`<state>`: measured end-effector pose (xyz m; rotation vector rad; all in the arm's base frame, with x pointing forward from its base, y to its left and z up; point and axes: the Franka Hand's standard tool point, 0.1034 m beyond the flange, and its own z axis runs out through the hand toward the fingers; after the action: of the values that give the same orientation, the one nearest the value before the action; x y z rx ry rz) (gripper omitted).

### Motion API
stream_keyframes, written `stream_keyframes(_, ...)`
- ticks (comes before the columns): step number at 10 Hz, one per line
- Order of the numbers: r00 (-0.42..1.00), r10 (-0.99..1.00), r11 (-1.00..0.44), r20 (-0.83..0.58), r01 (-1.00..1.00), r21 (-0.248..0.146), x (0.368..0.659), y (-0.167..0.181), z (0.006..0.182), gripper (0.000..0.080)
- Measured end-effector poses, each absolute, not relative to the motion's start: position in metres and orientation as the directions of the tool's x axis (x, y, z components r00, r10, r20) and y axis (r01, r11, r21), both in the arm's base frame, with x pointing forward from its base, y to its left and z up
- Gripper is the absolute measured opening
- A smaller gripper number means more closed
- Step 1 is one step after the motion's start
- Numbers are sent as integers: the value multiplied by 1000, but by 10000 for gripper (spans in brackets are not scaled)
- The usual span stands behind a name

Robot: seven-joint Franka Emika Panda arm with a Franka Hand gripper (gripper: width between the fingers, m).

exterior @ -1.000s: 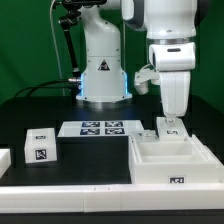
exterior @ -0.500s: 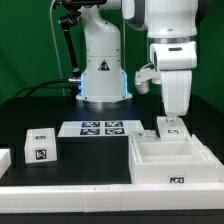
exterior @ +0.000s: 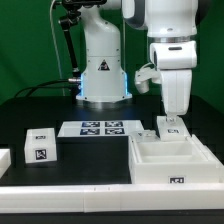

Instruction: Assemble cabinet

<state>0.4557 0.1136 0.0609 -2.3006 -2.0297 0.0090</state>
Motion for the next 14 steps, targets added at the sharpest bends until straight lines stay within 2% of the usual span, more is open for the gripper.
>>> stream_keyframes(14, 130, 991, -127, 27, 988, -92, 457, 114, 65, 68)
